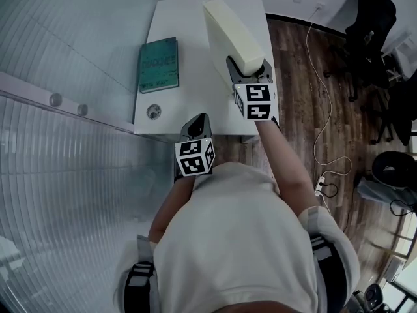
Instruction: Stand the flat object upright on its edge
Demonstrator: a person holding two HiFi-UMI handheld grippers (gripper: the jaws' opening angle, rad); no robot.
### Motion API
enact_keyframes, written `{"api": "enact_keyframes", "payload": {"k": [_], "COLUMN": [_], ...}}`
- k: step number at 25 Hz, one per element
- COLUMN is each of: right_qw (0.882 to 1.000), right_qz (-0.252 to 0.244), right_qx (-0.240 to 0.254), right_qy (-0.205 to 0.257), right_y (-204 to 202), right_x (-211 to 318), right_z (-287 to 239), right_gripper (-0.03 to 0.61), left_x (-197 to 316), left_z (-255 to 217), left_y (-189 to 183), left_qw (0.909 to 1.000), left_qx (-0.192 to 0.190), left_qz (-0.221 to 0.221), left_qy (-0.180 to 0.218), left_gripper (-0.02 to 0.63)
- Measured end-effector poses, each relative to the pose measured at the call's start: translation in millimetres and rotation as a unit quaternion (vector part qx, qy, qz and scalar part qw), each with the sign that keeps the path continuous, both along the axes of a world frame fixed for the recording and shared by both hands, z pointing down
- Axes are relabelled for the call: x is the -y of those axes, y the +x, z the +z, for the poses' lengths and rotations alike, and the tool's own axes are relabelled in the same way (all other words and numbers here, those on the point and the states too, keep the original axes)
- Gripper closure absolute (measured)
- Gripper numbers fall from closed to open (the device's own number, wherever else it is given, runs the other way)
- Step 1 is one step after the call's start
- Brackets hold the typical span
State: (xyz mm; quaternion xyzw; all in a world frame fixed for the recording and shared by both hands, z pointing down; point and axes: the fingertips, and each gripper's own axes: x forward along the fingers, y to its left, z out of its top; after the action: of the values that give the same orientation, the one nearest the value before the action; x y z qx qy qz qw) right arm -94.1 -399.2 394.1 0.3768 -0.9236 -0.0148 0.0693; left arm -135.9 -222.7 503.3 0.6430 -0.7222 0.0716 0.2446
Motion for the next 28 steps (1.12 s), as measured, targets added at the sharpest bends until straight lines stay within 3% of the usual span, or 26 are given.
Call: {"api": "enact_keyframes", "payload": {"k": [15,23,28], "right_qw": [1.000,0.999,0.999], "right_qz": [-0.012,-0.012,-0.019], "right_qx": [0.010,0.023,0.027], "right_qy": [-0.008,-0.020,-0.023], "right_y": [0,8,14], "right_x": [2,0,-5], "right_z": [2,4,4], "right_gripper": [0.287,0.215,0.206], "left_x": [-5,-10,-14], "left_z": [2,0,0], "left_y": [5,11,16], "left_qw": [1.0000,0.9999,0.9998], "left_qx": [0.001,0.001,0.001], "left_qz": [-0.008,-0.015,-0.019], "left_qy": [-0.003,-0.003,-0.002], "left_gripper": [0.594,0.594,0.594]}}
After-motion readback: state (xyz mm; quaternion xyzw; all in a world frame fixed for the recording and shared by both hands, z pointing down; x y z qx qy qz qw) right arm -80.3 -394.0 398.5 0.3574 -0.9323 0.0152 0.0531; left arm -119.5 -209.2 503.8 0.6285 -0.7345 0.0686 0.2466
